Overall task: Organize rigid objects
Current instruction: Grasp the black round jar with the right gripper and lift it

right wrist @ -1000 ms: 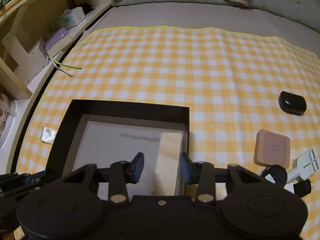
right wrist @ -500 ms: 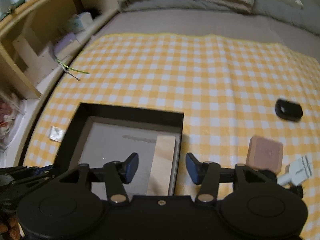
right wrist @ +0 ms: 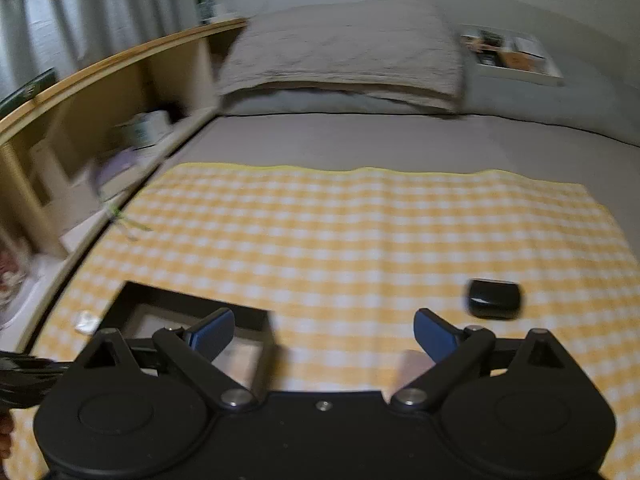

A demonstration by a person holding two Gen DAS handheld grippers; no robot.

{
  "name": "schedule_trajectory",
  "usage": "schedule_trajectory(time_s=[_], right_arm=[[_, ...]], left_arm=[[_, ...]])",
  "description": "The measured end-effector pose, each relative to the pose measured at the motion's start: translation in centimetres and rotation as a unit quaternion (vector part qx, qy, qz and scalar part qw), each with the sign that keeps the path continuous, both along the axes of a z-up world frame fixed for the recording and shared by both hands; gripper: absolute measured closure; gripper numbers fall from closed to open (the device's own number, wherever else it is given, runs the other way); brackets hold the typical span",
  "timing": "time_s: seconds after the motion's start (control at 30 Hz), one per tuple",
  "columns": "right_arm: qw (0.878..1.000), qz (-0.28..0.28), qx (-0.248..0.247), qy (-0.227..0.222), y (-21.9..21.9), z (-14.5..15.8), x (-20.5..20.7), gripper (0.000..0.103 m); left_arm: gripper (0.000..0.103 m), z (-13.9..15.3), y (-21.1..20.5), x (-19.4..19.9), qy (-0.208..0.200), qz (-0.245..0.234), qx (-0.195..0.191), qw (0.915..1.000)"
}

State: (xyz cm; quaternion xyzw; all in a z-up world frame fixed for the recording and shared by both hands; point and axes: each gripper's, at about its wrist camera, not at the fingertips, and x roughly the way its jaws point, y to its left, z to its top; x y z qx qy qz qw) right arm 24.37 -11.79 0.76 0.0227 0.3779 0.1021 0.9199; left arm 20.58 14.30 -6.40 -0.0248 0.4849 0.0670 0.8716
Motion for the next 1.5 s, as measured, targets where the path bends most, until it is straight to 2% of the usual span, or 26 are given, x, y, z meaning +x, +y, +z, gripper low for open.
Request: schedule_trajectory(time_s=[0.23, 0.47, 0.67, 0.77, 0.87, 0.97, 1.07, 1.17, 1.37, 1.4, 1.5], right_arm=[[0.998, -0.053, -0.028, 0.012, -6.1, -1.6, 0.3, 0.006], [0.994, -0.080, -0.030, 0.072, -11.1, -4.3, 0.6, 0.010], [0.990, -0.084, -0.021, 0.114, -12.2, -6.2, 1.0, 0.017], [0.990, -0.058, -0.025, 0.124, -11.1, -6.7, 1.3, 0.018], [0.990, 0.009, -0.058, 0.126, -8.5, -7.0, 1.5, 0.019], [0.983, 0.079, -0.098, 0.132, -5.7, -7.8, 1.3, 0.022], [0.973, 0.119, -0.138, 0.143, -3.7, -8.8, 1.4, 0.023], [0.964, 0.139, -0.168, 0.154, -2.4, -10.0, 1.6, 0.023], [0.955, 0.143, -0.190, 0.175, -1.9, -11.4, 1.9, 0.043], [0.954, 0.144, -0.194, 0.178, -1.9, -11.6, 1.9, 0.051], [0.954, 0.143, -0.191, 0.182, -1.9, -11.6, 2.1, 0.052]], left_arm=[[0.099, 0.4, -0.4, -0.2, -0.017, -0.006, 0.018, 0.9997], [0.099, 0.6, 0.0, -0.4, -0.019, -0.007, 0.008, 0.9998], [0.099, 0.7, 0.0, -0.6, -0.020, -0.004, -0.003, 0.9998], [0.099, 0.7, 0.0, -0.6, -0.019, -0.003, -0.004, 0.9998], [0.099, 0.7, 0.0, -0.6, -0.018, -0.002, -0.006, 0.9998], [0.099, 0.7, 0.0, -0.6, -0.017, -0.002, -0.009, 0.9998], [0.099, 0.7, 0.1, -0.5, -0.017, -0.003, -0.009, 0.9998], [0.099, 0.6, 0.1, -0.5, -0.016, -0.004, -0.010, 0.9998], [0.099, 0.7, 0.1, -0.3, -0.014, -0.004, -0.013, 0.9998], [0.098, 0.7, 0.1, -0.3, -0.014, -0.004, -0.014, 0.9998], [0.098, 0.7, 0.1, -0.3, -0.014, -0.004, -0.014, 0.9998]])
